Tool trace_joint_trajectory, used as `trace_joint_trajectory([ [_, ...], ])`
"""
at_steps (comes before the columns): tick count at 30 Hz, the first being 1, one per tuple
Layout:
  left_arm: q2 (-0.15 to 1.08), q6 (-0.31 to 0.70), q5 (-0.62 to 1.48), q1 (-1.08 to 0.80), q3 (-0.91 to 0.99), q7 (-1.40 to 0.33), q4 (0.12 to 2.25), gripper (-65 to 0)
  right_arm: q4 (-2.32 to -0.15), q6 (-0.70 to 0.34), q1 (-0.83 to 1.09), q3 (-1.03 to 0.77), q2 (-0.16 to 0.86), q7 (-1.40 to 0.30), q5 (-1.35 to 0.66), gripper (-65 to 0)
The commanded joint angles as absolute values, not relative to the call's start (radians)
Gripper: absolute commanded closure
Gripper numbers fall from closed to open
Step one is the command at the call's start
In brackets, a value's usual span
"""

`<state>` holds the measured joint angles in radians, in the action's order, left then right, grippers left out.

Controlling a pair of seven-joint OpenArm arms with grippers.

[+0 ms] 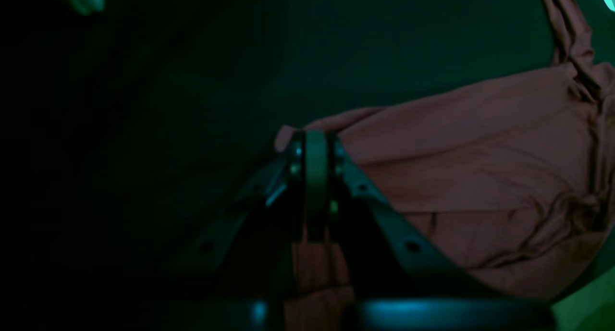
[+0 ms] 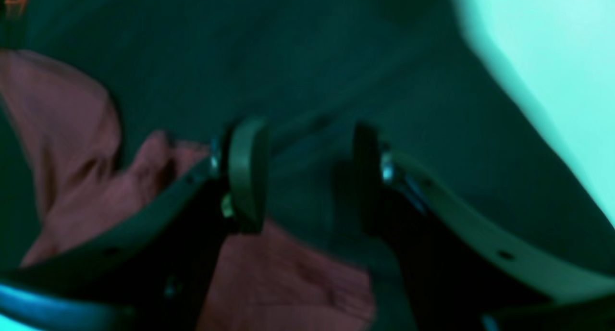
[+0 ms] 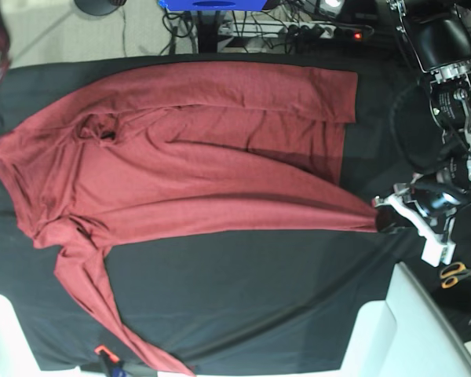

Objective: Fold the T-shirt properly
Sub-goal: 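Grasp the shirt's shoulder corner with the right gripper and tug outward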

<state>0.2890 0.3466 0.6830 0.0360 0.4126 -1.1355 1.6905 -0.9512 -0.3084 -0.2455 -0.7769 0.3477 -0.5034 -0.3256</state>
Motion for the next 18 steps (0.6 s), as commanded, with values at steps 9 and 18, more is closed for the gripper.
trace_joint_trajectory([
  [9, 0.308, 0.354, 0.691, 0.05, 0.418, -1.115, 1.676, 0.0, -1.256, -0.277, -0.127, -1.006, 0.142, -0.734, -0.47, -27.9],
  [18, 0.315, 0.355, 0.691, 0.045, 0.426, -1.115, 1.678, 0.0, -1.363, -0.277, -0.019, -1.092, 0.035, -0.757, -0.472, -27.2],
])
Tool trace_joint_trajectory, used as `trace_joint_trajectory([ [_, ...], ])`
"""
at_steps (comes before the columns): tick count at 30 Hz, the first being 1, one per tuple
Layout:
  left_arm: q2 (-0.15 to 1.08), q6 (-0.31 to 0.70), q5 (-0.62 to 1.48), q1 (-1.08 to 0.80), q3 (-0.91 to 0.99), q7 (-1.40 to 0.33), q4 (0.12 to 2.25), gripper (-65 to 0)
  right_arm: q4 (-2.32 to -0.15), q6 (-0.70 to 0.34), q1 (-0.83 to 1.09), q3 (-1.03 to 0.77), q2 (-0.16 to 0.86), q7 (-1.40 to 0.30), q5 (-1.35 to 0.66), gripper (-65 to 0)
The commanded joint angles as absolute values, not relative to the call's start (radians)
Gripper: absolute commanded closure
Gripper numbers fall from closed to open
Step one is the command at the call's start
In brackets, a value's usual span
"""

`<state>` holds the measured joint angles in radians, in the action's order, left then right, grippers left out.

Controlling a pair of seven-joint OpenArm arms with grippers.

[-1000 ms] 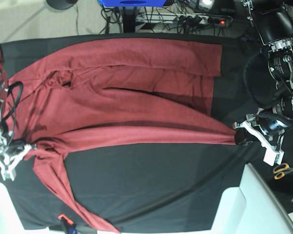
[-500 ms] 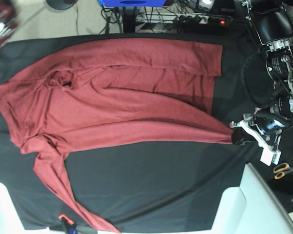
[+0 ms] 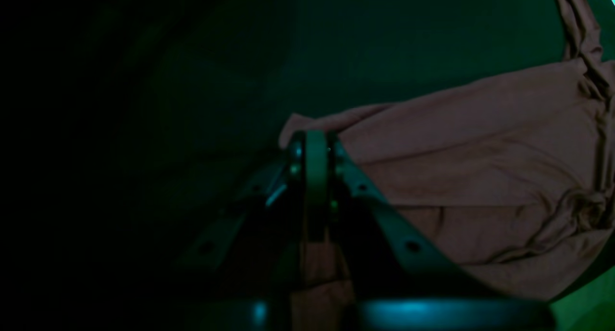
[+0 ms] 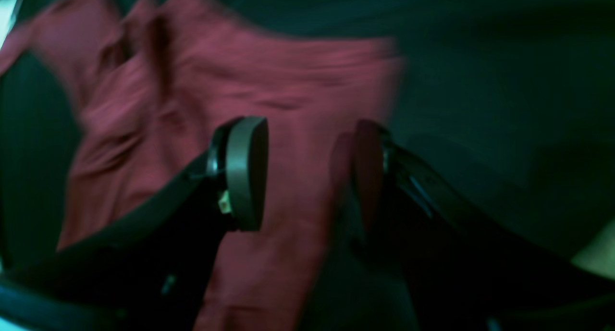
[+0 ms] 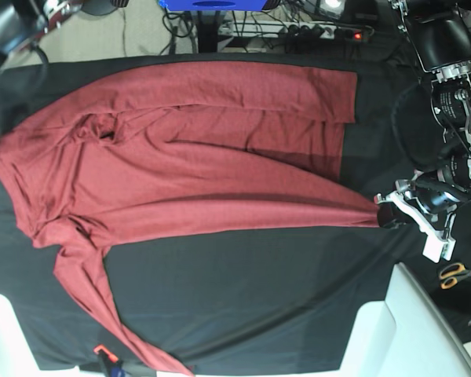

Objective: Fold the T-shirt properly
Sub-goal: 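Grasp the shirt's shoulder corner with the right gripper and tug outward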

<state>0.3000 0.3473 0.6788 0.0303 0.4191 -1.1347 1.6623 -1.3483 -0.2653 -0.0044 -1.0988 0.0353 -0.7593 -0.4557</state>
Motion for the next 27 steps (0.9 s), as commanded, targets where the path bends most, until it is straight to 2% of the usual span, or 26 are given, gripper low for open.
trace_joint_trajectory([
  [1, 0.317, 0.355, 0.691, 0.045, 0.424, -1.115, 1.678, 0.0, -1.357, -0.277, -0.01, -1.104, 0.025, -0.757, -0.472, -27.2],
  [6, 0.32, 0.355, 0.691, 0.045, 0.42, -1.115, 1.678, 0.0, -1.343, -0.277, 0.01, -1.112, 0.022, -0.76, -0.47, -27.2],
  [18, 0.328, 0.355, 0.691, 0.045, 0.418, -1.115, 1.676, 0.0, -1.125, -0.288, -0.005, -1.061, 0.062, -0.754, -0.476, -28.2],
  [22, 0.328, 0.355, 0.691, 0.044, 0.418, -1.115, 1.676, 0.0, -1.129, -0.421, -0.005, -1.061, 0.058, -0.762, -0.476, -38.6],
  [25, 0.328, 0.355, 0.691, 0.044, 0.421, -1.115, 1.673, 0.0, -1.129, -0.441, -0.004, -1.063, 0.058, -0.762, -0.478, -45.5],
  [27, 0.328, 0.355, 0.691, 0.044, 0.423, -1.115, 1.662, 0.0, -1.129, -0.443, -0.002, -1.063, 0.056, -0.762, -0.478, -45.8],
])
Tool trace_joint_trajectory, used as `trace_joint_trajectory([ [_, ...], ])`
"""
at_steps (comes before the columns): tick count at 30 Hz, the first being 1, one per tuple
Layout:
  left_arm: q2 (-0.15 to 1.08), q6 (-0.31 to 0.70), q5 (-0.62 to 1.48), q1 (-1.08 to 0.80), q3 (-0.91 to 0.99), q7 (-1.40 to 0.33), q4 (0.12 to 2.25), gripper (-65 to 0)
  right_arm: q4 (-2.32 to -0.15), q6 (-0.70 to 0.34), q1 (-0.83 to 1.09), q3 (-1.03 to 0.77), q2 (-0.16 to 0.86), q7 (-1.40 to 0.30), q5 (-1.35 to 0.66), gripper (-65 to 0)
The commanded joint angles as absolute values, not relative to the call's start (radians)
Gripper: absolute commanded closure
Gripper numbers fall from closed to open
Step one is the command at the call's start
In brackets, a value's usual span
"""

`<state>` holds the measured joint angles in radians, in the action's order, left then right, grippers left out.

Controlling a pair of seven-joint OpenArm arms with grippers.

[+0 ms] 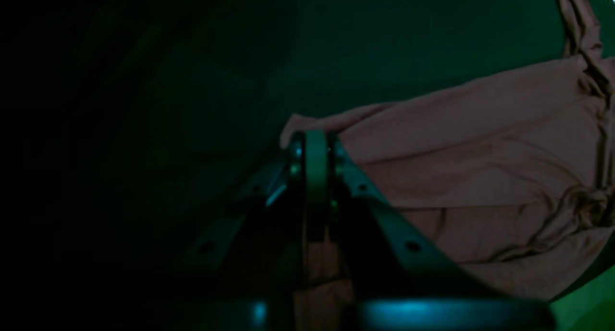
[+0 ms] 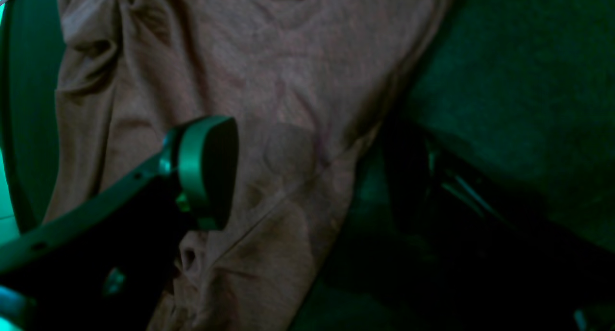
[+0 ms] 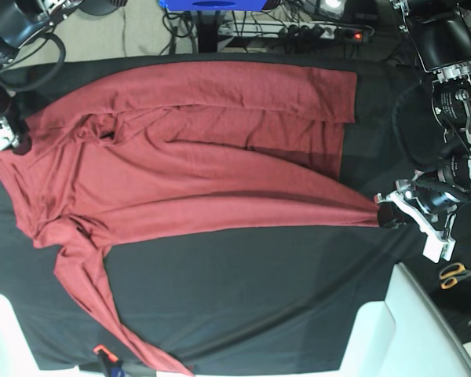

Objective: Fold the T-shirt properly
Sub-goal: 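Grasp the shirt's shoulder corner with the right gripper and tug outward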

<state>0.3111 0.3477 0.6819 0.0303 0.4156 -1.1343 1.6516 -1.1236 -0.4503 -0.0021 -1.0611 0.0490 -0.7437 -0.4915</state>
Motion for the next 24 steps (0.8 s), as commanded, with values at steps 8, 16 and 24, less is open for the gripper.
trace_joint_trajectory([
  [8, 0.328, 0.355, 0.691, 0.044, 0.42, -1.115, 1.639, 0.0, -1.119, -0.443, -0.008, -1.055, 0.054, -0.756, -0.478, -41.3],
  [16, 0.328, 0.355, 0.691, 0.044, 0.424, -1.115, 1.641, 0.0, -1.118, -0.443, -0.021, -1.056, 0.054, -0.756, -0.476, -22.7],
  [24, 0.328, 0.355, 0.691, 0.045, 0.424, -1.115, 1.641, 0.0, -1.124, -0.443, -0.019, -1.063, 0.061, -0.754, -0.476, -0.6],
])
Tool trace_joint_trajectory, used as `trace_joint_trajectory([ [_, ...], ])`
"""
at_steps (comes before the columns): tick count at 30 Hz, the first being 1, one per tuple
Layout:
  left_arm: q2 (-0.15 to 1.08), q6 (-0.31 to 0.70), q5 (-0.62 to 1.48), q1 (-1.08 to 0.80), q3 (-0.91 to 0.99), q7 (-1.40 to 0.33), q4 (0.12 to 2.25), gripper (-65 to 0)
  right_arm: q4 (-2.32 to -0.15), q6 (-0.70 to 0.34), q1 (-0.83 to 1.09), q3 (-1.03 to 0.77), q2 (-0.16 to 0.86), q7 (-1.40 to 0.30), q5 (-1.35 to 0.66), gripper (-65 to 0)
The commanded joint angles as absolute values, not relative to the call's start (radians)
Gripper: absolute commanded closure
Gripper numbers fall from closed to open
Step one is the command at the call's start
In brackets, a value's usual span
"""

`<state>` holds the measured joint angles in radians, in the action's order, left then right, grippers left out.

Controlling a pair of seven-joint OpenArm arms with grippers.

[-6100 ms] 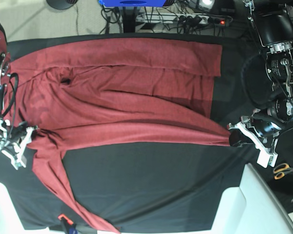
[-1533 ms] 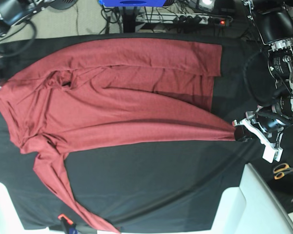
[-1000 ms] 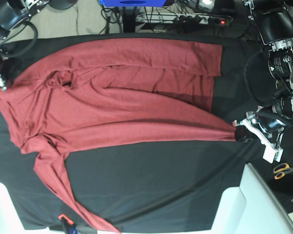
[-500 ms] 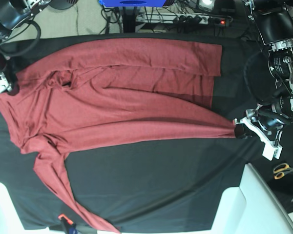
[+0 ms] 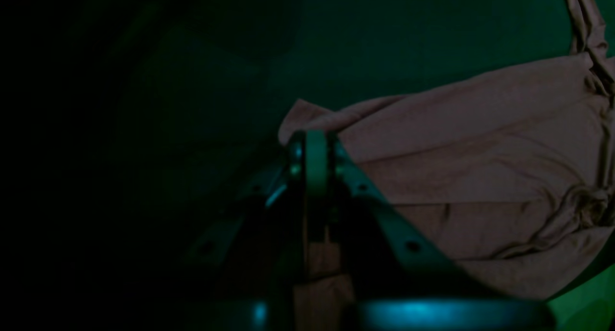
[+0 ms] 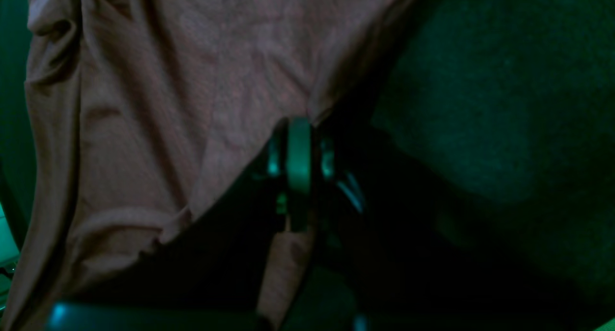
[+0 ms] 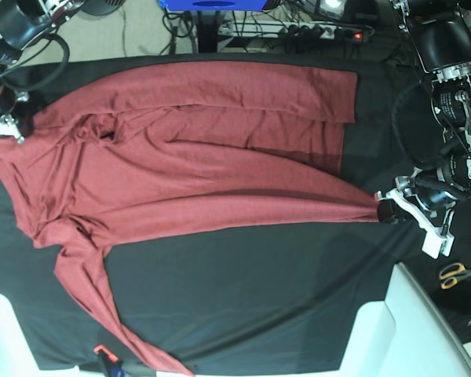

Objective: Fold the T-shirt properly
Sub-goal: 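Grasp the shirt's shoulder corner with the right gripper and tug outward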

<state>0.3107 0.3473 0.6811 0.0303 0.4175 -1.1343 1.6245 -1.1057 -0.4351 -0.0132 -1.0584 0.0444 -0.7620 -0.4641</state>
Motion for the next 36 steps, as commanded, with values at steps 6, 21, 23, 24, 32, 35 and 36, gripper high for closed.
trace_joint_trajectory([
  [6, 0.328, 0.355, 0.691, 0.045, 0.424, -1.115, 1.641, 0.0, -1.129, -0.444, -0.004, -1.102, 0.061, -0.762, -0.476, -0.3],
  [21, 0.328, 0.355, 0.691, 0.051, 0.424, -1.115, 1.641, 0.0, -1.13, -0.515, 0.019, -1.208, 0.053, -0.762, -0.478, -0.3],
  [23, 0.328, 0.355, 0.691, 0.051, 0.423, -1.115, 1.641, 0.0, -1.13, -0.516, 0.019, -1.218, 0.053, -0.762, -0.478, -0.3],
  [24, 0.328, 0.355, 0.691, 0.053, 0.421, -1.115, 1.641, 0.0, -1.13, -0.516, 0.019, -1.218, 0.053, -0.762, -0.478, -0.3],
  [32, 0.328, 0.355, 0.691, 0.054, 0.42, -1.115, 1.641, 0.0, -1.216, -0.518, 0.038, -1.225, 0.031, -0.76, -0.478, -0.3],
  [35, 0.328, 0.355, 0.691, 0.05, 0.418, -1.115, 1.641, 0.0, -1.264, -0.515, 0.042, -1.225, 0.018, -0.762, -0.478, -0.3],
  [36, 0.328, 0.355, 0.691, 0.048, 0.418, -1.115, 1.641, 0.0, -1.267, -0.515, 0.042, -1.225, 0.01, -0.762, -0.478, -0.3],
])
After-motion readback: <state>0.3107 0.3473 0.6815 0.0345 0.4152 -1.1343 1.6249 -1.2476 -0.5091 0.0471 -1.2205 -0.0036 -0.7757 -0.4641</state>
